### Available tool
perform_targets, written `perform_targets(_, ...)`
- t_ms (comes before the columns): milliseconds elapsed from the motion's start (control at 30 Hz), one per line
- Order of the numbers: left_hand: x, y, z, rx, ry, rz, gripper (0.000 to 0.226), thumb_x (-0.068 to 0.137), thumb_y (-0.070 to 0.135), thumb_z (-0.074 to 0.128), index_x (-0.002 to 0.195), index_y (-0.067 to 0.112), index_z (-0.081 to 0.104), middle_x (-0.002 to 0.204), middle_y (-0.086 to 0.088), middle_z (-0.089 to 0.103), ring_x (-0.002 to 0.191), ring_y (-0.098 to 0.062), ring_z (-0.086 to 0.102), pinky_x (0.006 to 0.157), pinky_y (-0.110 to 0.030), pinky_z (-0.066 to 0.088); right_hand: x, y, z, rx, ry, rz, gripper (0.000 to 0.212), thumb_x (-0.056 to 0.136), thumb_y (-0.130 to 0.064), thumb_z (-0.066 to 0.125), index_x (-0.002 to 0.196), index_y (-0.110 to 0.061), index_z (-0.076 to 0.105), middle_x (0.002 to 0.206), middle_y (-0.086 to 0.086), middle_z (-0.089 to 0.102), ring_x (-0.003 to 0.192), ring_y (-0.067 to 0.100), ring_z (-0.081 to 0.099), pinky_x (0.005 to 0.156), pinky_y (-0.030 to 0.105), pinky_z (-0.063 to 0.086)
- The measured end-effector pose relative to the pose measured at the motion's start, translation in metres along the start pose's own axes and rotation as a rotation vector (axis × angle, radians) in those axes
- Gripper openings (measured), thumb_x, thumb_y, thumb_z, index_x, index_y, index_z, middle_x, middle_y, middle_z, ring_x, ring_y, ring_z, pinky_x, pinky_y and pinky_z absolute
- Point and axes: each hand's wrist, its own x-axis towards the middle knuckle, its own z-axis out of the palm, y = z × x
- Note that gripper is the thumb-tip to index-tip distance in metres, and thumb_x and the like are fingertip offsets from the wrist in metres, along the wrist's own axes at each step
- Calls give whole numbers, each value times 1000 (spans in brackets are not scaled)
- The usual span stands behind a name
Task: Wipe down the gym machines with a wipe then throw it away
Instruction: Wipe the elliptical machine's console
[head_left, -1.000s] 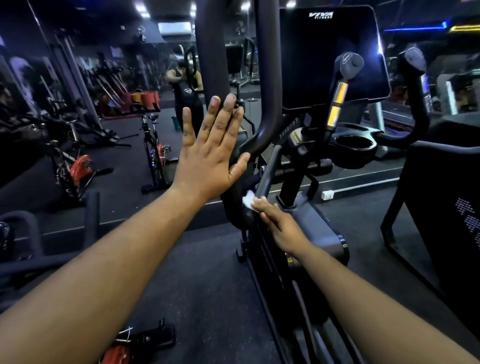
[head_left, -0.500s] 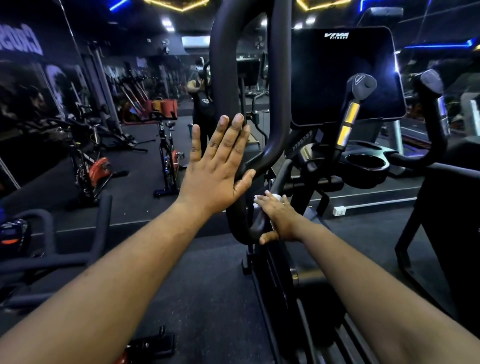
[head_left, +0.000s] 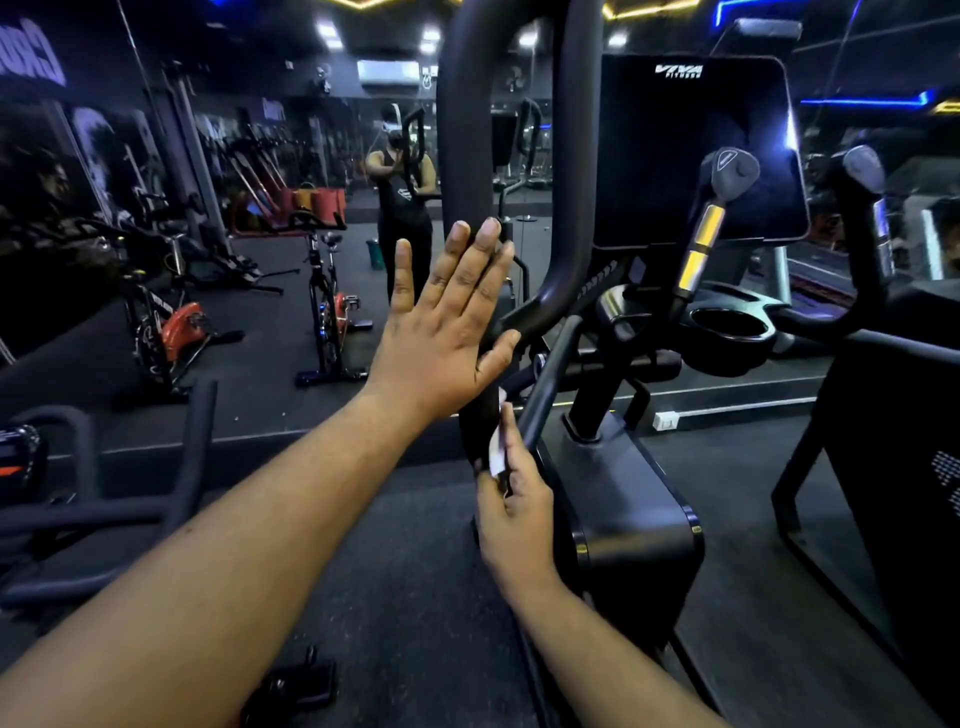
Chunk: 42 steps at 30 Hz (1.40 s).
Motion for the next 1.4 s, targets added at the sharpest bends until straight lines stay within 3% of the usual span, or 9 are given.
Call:
perform_targets(133,0,-10,-4,65,-45,50,75,105,59,24,165,19,0,172,-3,-5,157,-21,-11,119,-58,-18,-11,16,-18,-173,-18,-187,75,88,21,48,153,-15,41,150,2,52,139,16,49,115,31,40)
perform_targets(233,2,-15,-6,88,-79,94,73,105,60,15,163,22,-8,172,0,-11,158,-21,-10,118,-66,-15,-13,21,-45,-259,-138,-303,75,81,29,47,148,-5,46,151,2,51,138,24,52,111,51,41)
perform_targets(433,3,-35,-20,-113,-7,117,61,108,38,24,164,18,10,172,-2,4,159,-16,3,120,-70,-2,61,-67,-50,-287,27,-574,52,95,12,48,146,5,42,152,13,47,144,28,44,120,44,34)
perform_targets(600,12,-47,-34,-292,-7,-2,62,107,35,26,164,16,13,172,-3,3,159,-16,0,123,-63,-6,94,-50,-19,-787,-175,-745,62,91,10,46,152,3,37,161,20,30,153,31,20,126,49,13)
perform_targets(933,-5,-49,-16,-165,-108,105,65,108,44,20,163,20,-5,172,-1,-10,158,-15,-9,122,-67,-1,35,4,-74,-1012,-630,-938,52,98,1,46,150,-2,44,162,14,33,154,30,22,118,48,34)
perform_targets(1000,0,-48,-17,-162,-101,92,66,107,46,19,163,20,-4,171,0,-13,157,-14,-13,122,-66,-3,41,-20,-84,-902,-555,-856,52,97,5,51,148,-1,45,160,15,36,152,30,28,116,48,36)
perform_targets(1133,18,-40,-19,-107,-142,59,75,103,57,15,163,21,-11,168,2,-24,155,-14,-20,121,-66,-7,99,-100,-86,-683,-110,-826,37,102,-3,51,138,7,54,152,22,45,146,34,39,120,47,34)
perform_targets(1267,31,-31,-16,-79,-101,27,84,100,65,21,163,20,-11,169,1,-24,155,-16,-22,120,-65,-13,179,-172,-86,-773,64,-955,45,97,11,50,142,5,51,153,21,45,147,35,36,120,53,32)
perform_targets(1400,29,-27,-5,-91,-45,7,86,98,63,30,164,19,-1,172,0,-11,158,-19,-8,120,-70,2,239,-206,-84,-973,182,-1025,50,97,3,40,147,1,46,155,20,42,148,35,33,122,52,27)
